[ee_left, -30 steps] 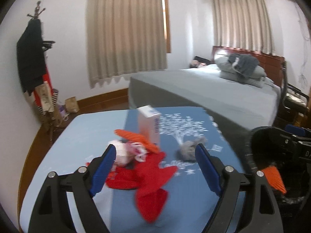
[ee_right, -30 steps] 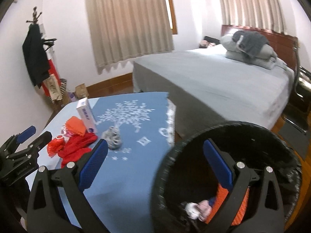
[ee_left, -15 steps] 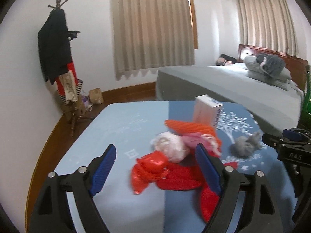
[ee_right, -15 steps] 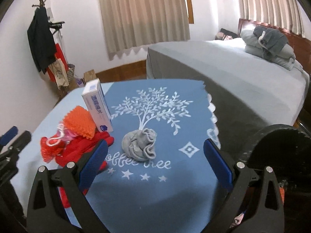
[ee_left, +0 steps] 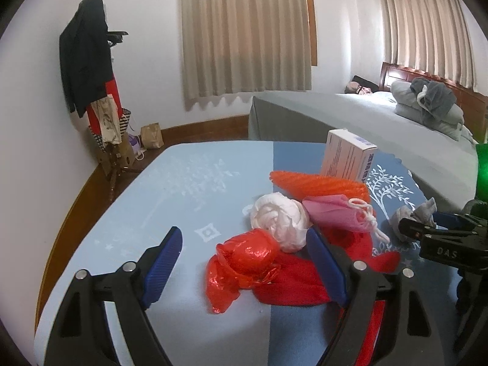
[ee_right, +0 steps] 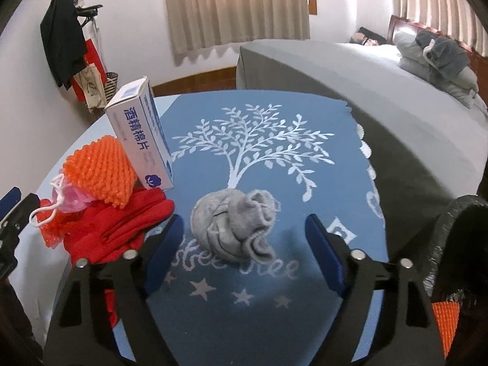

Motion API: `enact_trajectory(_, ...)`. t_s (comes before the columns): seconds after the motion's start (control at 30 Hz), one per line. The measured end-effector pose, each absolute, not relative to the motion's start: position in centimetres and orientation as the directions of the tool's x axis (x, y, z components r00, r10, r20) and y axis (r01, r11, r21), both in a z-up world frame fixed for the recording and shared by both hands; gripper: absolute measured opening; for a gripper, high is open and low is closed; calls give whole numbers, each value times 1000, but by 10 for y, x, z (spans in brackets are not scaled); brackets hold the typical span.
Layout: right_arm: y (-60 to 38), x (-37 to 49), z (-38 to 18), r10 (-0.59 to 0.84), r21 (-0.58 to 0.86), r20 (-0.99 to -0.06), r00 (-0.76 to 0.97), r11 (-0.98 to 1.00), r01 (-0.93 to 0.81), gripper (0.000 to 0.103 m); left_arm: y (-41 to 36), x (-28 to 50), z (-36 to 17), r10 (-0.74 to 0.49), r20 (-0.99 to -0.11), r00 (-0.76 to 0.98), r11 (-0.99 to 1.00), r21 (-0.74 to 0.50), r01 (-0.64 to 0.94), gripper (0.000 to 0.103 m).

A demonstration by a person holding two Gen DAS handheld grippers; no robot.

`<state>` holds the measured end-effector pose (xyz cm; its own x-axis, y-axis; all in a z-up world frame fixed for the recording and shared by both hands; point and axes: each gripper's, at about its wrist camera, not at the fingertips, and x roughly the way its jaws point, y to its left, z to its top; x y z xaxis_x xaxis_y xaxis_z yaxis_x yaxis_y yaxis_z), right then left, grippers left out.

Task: Collect trash
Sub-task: 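Grasp the grey sock with the right tool while the left tool grasps the white crumpled tissue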

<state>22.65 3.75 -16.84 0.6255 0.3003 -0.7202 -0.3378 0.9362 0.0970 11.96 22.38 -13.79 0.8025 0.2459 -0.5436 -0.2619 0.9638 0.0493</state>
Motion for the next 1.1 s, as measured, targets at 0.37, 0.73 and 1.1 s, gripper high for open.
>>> enact_trajectory(0.37,44,232,-178,342,127,-751,565,914,-384,45,225,148,-144,203,-569,797,973,25,-230,79)
enact_trajectory(0.73,43,231,-177,339,121,-752,566,914,-386,45,223,180,-159,133,-635,761,985,-2,-174,70)
enact_trajectory(1.1,43,232,-178,336,119,-754,564,915,-386,46,217,185,-163,60,-653,755,994,-34,-108,18)
